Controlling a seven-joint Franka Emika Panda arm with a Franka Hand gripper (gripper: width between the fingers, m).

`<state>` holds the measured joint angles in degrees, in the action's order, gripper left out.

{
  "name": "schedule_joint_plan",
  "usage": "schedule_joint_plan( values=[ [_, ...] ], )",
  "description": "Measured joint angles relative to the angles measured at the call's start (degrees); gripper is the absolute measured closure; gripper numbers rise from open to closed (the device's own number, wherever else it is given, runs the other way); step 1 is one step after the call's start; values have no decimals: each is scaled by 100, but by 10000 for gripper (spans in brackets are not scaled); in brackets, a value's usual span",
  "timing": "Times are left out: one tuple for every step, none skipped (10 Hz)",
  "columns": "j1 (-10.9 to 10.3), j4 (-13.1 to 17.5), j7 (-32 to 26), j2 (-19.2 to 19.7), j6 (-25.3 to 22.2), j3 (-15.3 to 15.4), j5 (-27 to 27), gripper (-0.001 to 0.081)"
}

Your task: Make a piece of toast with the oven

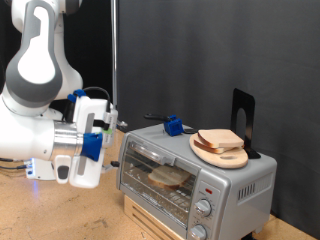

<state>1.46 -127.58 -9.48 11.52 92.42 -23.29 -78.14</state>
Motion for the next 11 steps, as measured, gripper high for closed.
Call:
schedule_joint_plan(
  values=[
    [-42,29,-12,68,307,56,-315,1],
    [-28,28,-12,68,185,55,-205,1],
    [8,43,9,91,-128,55,-95,1],
    [24,127,115,176,-344,61,33,1],
    [13,321,186,355,-384,116,73,1],
    [-10,564,242,579,-380,197,140,1],
    [-41,818,258,804,-364,267,203,1],
    [-54,1041,258,1014,-274,346,153,1],
    [-68,1195,231,1178,9,440,-172,1],
    [-88,1284,194,1291,159,476,-374,1],
    [-82,1275,194,1290,132,474,-347,1]
  ],
)
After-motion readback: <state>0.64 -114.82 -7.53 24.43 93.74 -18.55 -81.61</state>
